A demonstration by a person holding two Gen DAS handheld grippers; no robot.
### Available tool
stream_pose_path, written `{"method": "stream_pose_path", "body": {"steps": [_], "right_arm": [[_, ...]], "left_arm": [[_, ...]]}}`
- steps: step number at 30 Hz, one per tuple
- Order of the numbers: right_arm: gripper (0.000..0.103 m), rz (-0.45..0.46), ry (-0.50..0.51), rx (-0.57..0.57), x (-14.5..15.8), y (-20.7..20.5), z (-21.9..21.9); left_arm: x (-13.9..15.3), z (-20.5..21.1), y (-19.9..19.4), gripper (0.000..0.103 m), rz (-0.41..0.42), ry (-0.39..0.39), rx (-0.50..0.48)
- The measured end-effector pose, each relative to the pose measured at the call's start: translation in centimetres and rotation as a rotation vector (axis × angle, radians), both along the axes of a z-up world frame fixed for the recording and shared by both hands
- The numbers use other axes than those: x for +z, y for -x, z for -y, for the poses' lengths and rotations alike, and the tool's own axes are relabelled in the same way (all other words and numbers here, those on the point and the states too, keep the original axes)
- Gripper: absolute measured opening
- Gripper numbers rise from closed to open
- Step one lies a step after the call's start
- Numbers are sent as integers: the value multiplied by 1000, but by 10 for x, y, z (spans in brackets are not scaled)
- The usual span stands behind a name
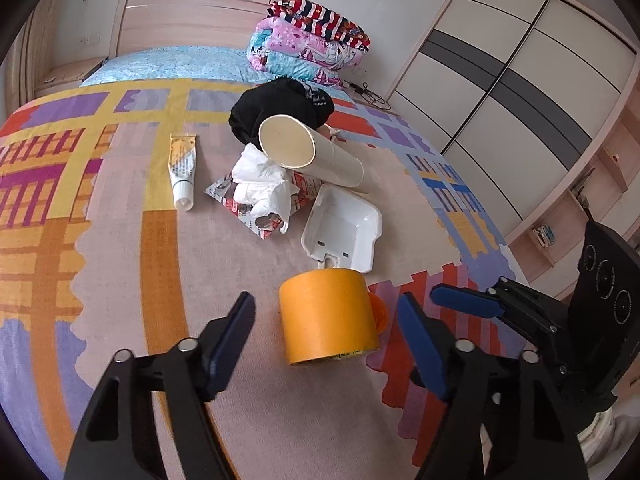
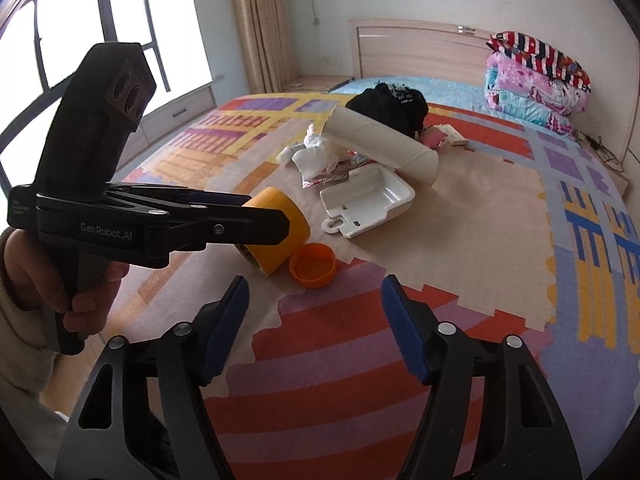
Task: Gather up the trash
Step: 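Grasp the orange tape roll with the left tool while the right tool grasps the orange cap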
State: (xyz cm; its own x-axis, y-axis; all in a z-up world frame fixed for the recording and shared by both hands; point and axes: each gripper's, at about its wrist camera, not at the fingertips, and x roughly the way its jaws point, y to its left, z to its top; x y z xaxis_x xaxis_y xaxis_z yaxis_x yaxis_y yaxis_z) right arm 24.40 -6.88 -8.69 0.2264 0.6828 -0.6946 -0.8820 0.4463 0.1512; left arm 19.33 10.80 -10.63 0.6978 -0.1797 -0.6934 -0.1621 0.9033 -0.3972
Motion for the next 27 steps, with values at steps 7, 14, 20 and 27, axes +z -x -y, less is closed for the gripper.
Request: {"method": "stream_pose_path", "body": {"steps": [7, 14, 20, 27], "right_arm": [[56, 16, 31, 14, -7, 1, -14], [37, 15, 61, 29, -9, -1, -26], [32, 46, 104, 10, -11, 0, -35], [30, 47, 87, -15, -7, 0, -27]], "left_arm": [[-9, -1, -3, 49, -12, 46, -21], [-5, -6, 3, 46, -10, 30, -10], [0, -8, 13, 46, 1, 22, 3], [9, -2, 26, 46, 17, 6, 7]]}}
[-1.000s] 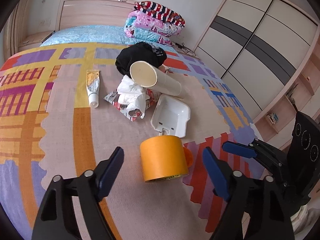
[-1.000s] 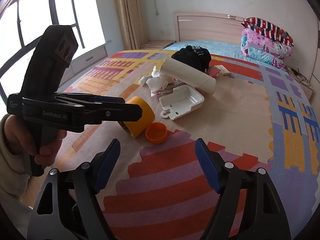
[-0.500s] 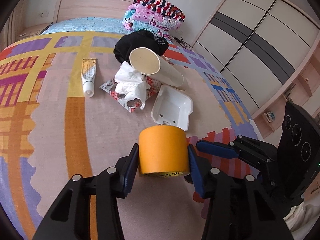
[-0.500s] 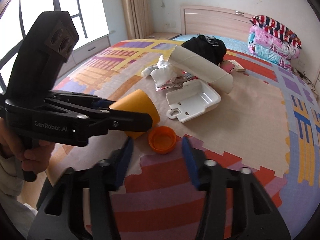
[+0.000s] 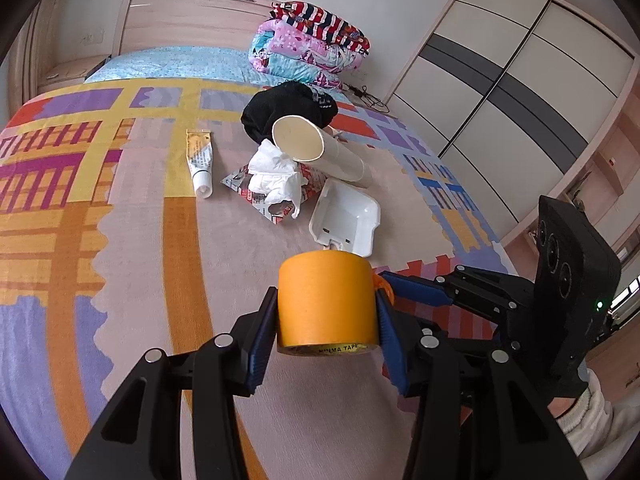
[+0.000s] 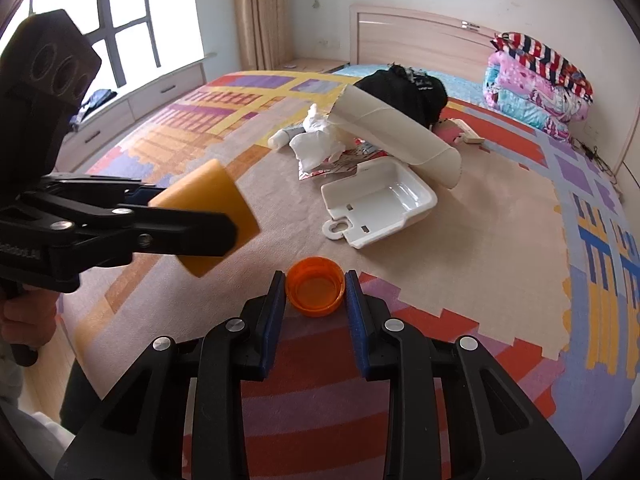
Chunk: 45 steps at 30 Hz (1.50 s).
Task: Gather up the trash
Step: 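Grasp the orange tape roll with the left tool while the right tool grasps the orange cap, then carry the tape roll and cap down over the black trash bin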
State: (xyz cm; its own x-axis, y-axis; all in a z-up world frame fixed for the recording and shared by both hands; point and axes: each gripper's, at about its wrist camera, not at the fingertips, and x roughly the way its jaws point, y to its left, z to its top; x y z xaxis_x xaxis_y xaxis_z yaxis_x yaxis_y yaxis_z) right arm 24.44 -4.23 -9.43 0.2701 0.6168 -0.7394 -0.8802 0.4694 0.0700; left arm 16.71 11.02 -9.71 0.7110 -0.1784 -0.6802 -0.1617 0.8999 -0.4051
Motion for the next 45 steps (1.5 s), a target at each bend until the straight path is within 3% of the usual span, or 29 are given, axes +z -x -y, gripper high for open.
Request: {"method": "stream_pose_path", "body": {"steps": [24, 34, 39, 45], "right_arm": [[30, 15, -67, -28, 32, 78, 71], [30, -20, -33, 1, 13, 118, 96], [30, -78, -4, 9, -8, 129, 105], [30, -154, 66, 12, -50, 138, 109]], "left_arm": [[13, 67, 93, 46, 13, -51, -40], [-23, 96, 122, 46, -76, -62, -109], [-49, 109, 134, 46, -135, -23, -147], [-85, 121, 137, 46, -232, -59, -162]]}}
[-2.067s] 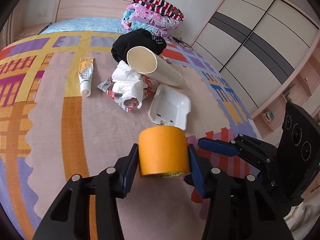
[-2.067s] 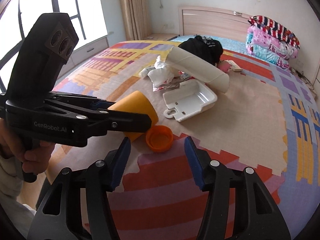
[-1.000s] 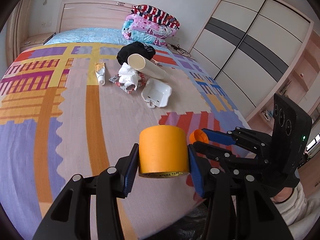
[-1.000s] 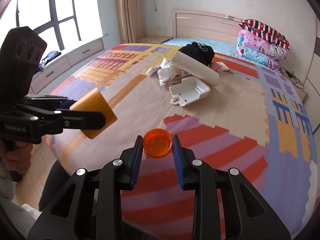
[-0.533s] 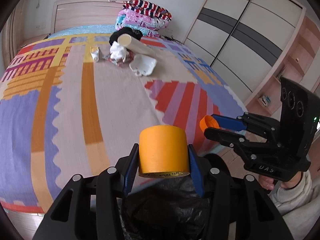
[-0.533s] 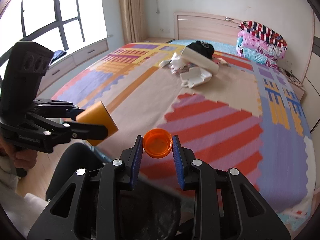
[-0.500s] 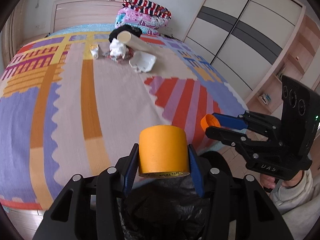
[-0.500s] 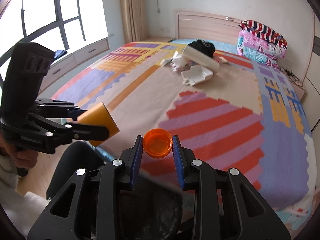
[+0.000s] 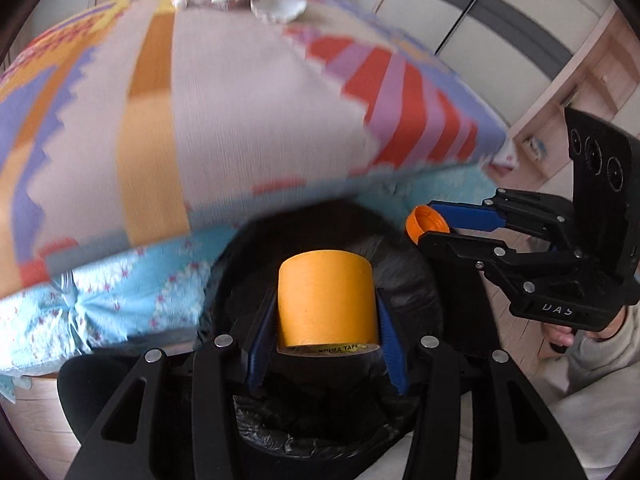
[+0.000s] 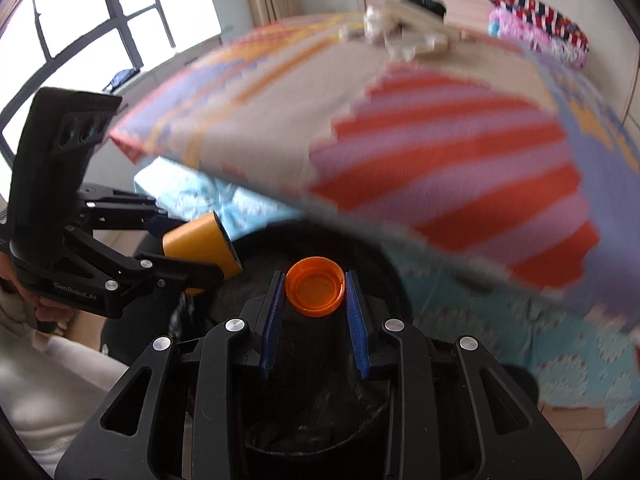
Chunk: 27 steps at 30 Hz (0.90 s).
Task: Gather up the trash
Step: 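Carry the tape roll and cap down over the black trash bin, then open both tools to drop the tape roll and cap into the bin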
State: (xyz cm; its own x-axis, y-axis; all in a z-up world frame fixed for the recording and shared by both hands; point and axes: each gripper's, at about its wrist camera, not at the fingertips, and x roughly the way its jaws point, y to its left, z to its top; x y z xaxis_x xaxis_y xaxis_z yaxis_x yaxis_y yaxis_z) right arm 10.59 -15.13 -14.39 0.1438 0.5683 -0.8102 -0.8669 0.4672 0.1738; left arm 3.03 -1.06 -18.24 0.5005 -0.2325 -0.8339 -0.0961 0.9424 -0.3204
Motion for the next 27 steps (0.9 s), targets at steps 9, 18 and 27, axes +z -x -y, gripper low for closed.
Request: {"method": "stream_pose_path", "body": {"steps": [9, 18, 27], "right_arm": [[30, -65, 100, -16, -49, 3, 4], [30, -109, 200, 3, -84, 10, -6], [30, -107, 235, 12, -91, 13, -10]], "left_arm": [[-47, 14, -6, 46, -107, -8, -36], [-77, 21, -12, 46, -165, -17, -55], [-80, 26, -15, 46, -185, -79, -65]]}}
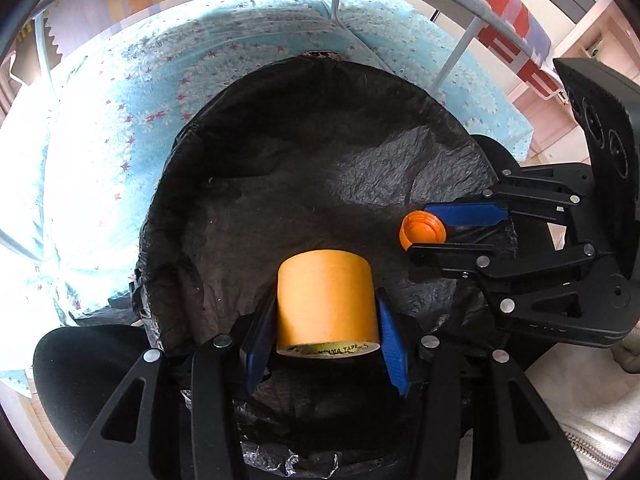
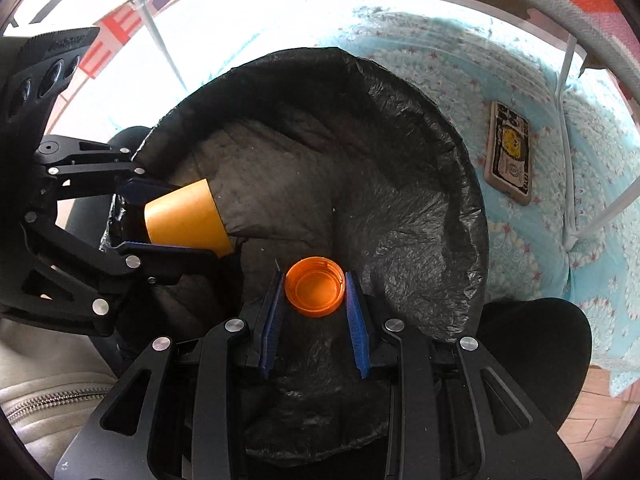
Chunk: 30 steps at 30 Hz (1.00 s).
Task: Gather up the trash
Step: 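Open both tools to drop the tape roll and cap into the bin, then raise both tools from the bin back toward the bed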
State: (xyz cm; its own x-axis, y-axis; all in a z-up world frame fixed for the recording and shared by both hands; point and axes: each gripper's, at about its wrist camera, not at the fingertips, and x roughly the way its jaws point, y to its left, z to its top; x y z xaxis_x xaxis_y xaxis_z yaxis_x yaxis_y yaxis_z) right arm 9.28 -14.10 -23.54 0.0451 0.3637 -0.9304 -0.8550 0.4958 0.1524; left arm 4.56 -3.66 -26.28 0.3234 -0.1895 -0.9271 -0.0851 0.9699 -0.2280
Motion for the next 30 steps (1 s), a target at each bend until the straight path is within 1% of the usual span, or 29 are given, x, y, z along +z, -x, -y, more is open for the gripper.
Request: {"method": "stream_pose_path", "body": {"steps": [3, 5, 6, 7, 12, 18, 30], "right_arm": [[30, 2, 0, -5, 1, -1, 0], [39, 2, 1, -13, 0, -3, 0], [48, 7, -3, -18, 1, -3, 1], [49, 12, -8, -22, 3, -4, 1], [49, 20, -21, -20, 7, -4, 1], [49, 33, -36, -24, 17, -4, 3], [49, 90, -91, -23, 56, -3, 9]], "left_arm": [[0, 0, 0, 46, -4, -3, 2], [0, 3, -3, 49, -8, 2, 4], [1, 4, -3, 55, -8, 5, 1], [1, 4, -3, 56, -9, 9, -1], [4, 3, -2, 57, 2, 14, 2], [16, 1, 1, 57, 29, 1, 11], [54, -2, 18, 57, 116, -20, 1]]}}
